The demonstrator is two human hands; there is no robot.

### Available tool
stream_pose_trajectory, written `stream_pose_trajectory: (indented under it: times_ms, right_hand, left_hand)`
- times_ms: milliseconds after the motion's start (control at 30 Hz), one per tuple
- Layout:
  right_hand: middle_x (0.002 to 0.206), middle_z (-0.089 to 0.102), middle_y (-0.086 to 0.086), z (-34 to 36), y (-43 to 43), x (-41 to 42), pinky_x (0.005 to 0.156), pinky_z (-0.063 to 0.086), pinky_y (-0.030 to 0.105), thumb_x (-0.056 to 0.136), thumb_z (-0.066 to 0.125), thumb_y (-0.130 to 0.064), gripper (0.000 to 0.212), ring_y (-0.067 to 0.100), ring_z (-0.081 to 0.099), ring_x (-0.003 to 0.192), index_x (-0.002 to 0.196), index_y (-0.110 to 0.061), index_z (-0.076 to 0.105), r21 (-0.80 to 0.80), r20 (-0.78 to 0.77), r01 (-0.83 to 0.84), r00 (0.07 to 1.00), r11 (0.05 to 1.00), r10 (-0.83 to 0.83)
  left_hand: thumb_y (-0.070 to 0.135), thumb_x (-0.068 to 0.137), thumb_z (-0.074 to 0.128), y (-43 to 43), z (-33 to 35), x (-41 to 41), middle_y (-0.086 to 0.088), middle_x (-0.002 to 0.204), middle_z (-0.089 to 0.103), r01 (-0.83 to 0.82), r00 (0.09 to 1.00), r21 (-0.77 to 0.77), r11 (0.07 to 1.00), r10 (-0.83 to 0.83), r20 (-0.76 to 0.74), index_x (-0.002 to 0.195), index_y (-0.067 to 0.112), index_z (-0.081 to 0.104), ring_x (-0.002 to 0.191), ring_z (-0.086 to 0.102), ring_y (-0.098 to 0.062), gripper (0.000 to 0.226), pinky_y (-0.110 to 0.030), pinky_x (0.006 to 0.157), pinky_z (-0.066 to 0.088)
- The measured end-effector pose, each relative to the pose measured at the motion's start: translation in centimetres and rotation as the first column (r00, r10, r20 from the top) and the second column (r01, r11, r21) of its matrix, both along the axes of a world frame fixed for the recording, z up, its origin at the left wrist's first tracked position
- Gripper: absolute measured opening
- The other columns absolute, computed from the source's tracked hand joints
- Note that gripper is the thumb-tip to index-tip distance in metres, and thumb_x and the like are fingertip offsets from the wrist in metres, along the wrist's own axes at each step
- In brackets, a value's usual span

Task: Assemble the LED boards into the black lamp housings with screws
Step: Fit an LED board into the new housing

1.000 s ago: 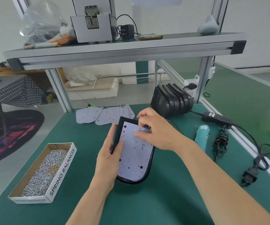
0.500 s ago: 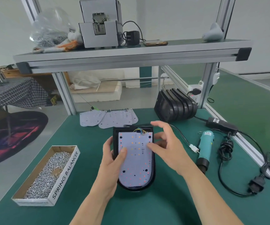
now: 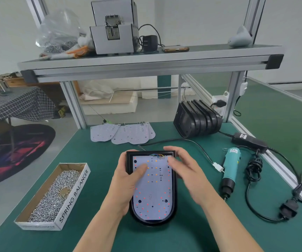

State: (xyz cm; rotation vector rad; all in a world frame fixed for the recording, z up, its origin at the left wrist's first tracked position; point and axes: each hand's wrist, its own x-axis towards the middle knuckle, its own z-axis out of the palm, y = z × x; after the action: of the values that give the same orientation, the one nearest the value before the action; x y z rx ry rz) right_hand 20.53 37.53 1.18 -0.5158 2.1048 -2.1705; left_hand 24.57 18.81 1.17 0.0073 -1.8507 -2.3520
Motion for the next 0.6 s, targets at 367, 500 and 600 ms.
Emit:
stream_pose_trajectory:
  times_ms: [367,500,600]
  right_hand:
    - [0.118,0.075,0.006,-0.7,-2.1,-0.7,0.083,0.058,0.030,0.097,0.051,-0.056,0.043,0.019,0.072,0.108,0.105,-0.025,0.081,-0.256,0.430,-0.051,0.888,0.965,0.161]
    - [0.103,0.078,-0.006,-0.9,-2.5,-0.4,0.079,0.055,0.025,0.092,0.040,-0.071,0.051,0.008,0.074,0.095,0.091,-0.040,0.081,-0.112,0.350,-0.037,0.934,0.993,0.074]
    - [0.124,0.072,0.005,-1.2,-2.0,-0.5,0.102,0.049,0.038,0.089,0.039,-0.073,0.069,0.019,0.067,0.118,0.115,-0.022,0.077,-0.232,0.363,-0.092,0.915,0.968,0.174]
  left_hand:
    - [0.023,0.078,0.084,-0.5,0.5,0.9,-0.014,0.119,0.072,0.086,0.992,0.112,0.990,-0.096,0.085,0.115,0.020,0.064,0.103,0.072,-0.035,0.042,-0.043,0.076,0.060]
    - [0.019,0.072,0.087,0.0,0.1,1.0,-0.015,0.113,0.074,0.000,0.996,0.090,0.996,-0.008,0.089,0.109,0.022,0.067,0.099,0.073,-0.038,0.042,-0.046,0.075,0.060]
    - [0.012,0.076,0.085,-0.1,0.1,0.9,-0.014,0.109,0.075,-0.040,0.995,0.047,0.998,0.036,0.090,0.104,0.024,0.068,0.096,0.074,-0.037,0.036,-0.043,0.072,0.061]
